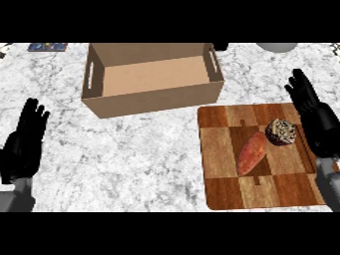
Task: Pick the cupcake from the cutting board and place it in the cardboard box
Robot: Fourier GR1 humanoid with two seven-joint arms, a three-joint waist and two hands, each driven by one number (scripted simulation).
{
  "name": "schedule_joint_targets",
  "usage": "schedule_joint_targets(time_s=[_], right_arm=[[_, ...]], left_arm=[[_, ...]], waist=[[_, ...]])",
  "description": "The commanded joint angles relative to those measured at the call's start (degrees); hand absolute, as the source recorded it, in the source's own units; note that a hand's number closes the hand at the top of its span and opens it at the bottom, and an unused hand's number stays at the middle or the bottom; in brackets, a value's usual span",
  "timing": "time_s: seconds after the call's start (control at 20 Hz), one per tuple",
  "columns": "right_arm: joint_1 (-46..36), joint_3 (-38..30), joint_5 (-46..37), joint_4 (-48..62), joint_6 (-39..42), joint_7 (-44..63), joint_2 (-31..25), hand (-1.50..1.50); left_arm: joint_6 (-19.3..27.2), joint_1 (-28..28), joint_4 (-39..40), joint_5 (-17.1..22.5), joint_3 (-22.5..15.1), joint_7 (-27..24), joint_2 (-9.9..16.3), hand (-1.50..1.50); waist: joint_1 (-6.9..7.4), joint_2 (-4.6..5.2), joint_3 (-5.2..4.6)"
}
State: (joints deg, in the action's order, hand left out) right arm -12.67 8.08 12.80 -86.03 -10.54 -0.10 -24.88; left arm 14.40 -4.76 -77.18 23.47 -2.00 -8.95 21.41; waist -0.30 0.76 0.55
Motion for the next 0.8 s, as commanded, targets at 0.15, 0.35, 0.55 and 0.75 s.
schedule_joint_targets(time_s=[0.15,0.35,0.55,0.75], right_arm=[[-0.4,-3.0,18.3,4.8,22.9,-4.3,0.5,-1.50],[-4.4,2.9,-3.3,-0.5,27.8,-14.1,-14.3,-1.50],[4.4,-0.1,9.4,14.9,40.6,-29.3,-8.2,-1.50],[1.8,-2.9,12.3,24.2,52.9,-39.8,-9.1,-1.50]], left_arm=[[2.5,1.4,2.0,-9.9,-1.4,1.8,9.5,0.00],[2.0,2.0,3.8,-12.6,-3.0,2.7,11.9,0.00],[3.0,0.8,3.8,-15.3,-4.2,5.1,13.3,0.00],[3.3,-0.8,4.6,-16.5,-5.0,6.0,12.9,0.00]], waist=[[1.45,0.05,0.10],[1.74,-0.29,-0.24],[1.38,0.98,0.36],[2.21,0.81,0.14]])
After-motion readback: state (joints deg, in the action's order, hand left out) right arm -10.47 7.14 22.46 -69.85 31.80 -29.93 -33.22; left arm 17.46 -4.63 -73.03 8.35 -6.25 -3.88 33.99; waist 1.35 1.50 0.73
